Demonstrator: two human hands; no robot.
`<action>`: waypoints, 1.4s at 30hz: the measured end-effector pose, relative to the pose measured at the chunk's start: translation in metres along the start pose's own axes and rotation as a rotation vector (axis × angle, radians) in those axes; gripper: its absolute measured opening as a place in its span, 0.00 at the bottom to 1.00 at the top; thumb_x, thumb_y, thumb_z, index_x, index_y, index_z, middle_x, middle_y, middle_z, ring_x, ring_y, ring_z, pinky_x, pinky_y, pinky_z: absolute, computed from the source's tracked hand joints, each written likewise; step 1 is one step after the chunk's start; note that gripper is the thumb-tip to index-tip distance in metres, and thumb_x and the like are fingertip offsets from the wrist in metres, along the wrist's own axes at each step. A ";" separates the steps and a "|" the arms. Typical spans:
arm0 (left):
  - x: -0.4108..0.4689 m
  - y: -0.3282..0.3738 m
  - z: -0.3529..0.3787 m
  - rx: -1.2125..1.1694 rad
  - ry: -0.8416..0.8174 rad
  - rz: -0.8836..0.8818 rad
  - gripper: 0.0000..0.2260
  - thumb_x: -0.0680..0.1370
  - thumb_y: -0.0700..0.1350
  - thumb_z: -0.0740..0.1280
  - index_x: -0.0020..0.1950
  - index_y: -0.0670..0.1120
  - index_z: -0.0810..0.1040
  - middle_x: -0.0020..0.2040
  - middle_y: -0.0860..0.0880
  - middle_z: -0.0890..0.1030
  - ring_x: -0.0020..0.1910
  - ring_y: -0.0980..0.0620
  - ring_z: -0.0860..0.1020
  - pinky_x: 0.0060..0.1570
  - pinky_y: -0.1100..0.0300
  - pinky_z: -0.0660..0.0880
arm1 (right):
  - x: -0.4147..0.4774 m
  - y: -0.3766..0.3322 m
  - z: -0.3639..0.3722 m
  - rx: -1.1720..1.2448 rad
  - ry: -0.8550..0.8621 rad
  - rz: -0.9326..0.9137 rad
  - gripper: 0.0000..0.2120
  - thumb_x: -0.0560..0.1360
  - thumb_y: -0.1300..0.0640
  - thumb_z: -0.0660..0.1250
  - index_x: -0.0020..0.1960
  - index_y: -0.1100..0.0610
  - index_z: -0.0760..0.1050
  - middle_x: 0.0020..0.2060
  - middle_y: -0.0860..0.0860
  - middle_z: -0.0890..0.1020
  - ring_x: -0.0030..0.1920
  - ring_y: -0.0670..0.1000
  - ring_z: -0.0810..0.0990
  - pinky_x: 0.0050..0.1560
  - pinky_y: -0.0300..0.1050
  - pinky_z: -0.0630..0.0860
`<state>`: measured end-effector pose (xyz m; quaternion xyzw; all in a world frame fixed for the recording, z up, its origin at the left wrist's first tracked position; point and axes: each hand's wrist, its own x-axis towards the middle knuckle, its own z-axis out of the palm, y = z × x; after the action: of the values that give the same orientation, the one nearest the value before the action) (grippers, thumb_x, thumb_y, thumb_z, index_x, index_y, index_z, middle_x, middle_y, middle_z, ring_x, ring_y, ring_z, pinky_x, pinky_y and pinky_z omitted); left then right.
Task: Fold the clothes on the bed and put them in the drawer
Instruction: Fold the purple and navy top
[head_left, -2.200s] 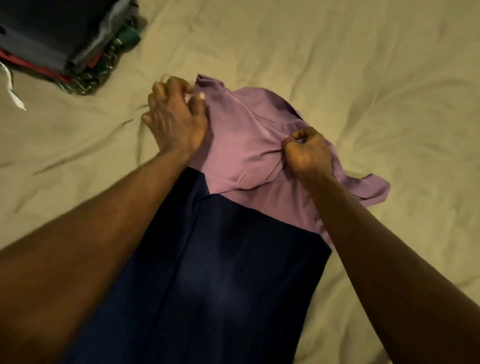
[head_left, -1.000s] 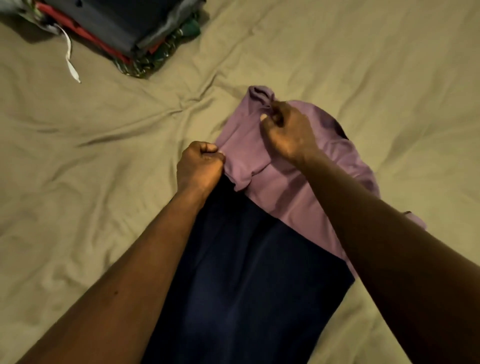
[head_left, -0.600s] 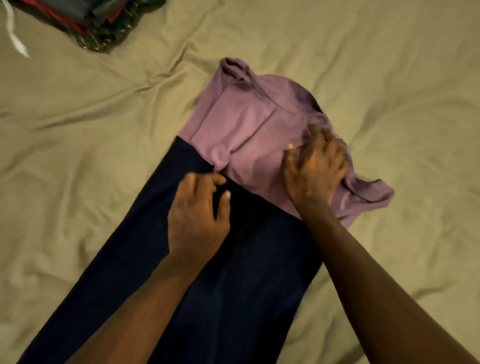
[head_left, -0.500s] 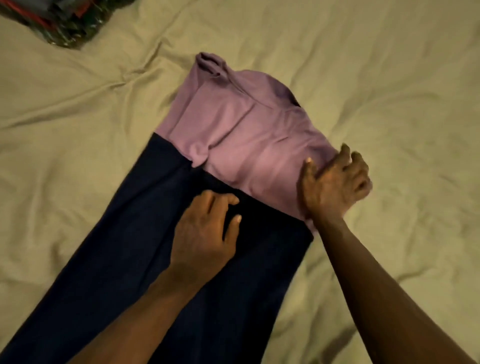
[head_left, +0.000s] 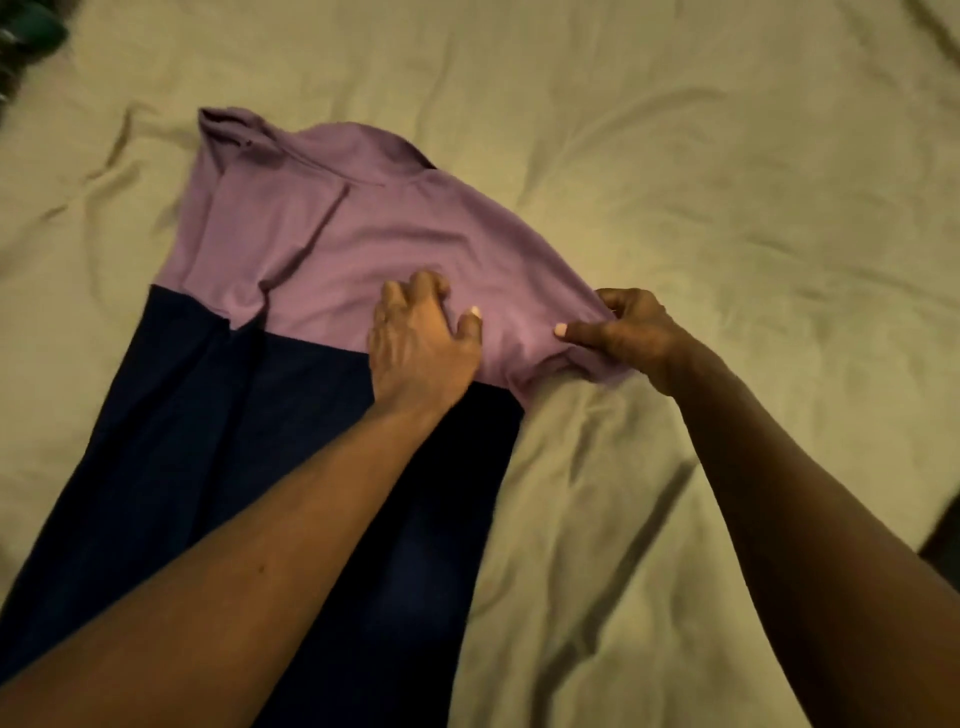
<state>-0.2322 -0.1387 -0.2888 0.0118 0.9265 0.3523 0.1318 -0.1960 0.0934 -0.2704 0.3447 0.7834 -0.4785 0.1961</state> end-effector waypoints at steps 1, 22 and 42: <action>-0.017 0.002 0.005 0.014 0.036 0.124 0.13 0.78 0.55 0.69 0.57 0.50 0.73 0.56 0.47 0.73 0.56 0.43 0.75 0.57 0.47 0.74 | 0.002 0.003 -0.004 0.108 0.011 0.028 0.25 0.64 0.47 0.84 0.54 0.60 0.84 0.48 0.56 0.87 0.46 0.54 0.85 0.47 0.48 0.83; -0.057 0.069 0.070 0.016 -0.020 0.029 0.12 0.75 0.56 0.65 0.38 0.49 0.72 0.44 0.50 0.78 0.44 0.47 0.76 0.49 0.52 0.72 | -0.015 -0.049 -0.032 -0.048 -0.261 0.235 0.13 0.83 0.50 0.60 0.42 0.55 0.73 0.25 0.50 0.72 0.21 0.46 0.64 0.28 0.39 0.63; 0.051 -0.093 -0.119 -0.578 0.127 -0.538 0.06 0.73 0.38 0.63 0.37 0.47 0.74 0.34 0.47 0.76 0.36 0.48 0.76 0.40 0.52 0.75 | 0.019 -0.155 0.113 -0.505 0.069 -0.402 0.19 0.74 0.57 0.67 0.65 0.51 0.78 0.62 0.53 0.80 0.63 0.56 0.78 0.67 0.52 0.74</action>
<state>-0.3048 -0.2797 -0.2762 -0.2907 0.7654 0.5515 0.1595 -0.3244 -0.0472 -0.2401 0.1394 0.9359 -0.2864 0.1504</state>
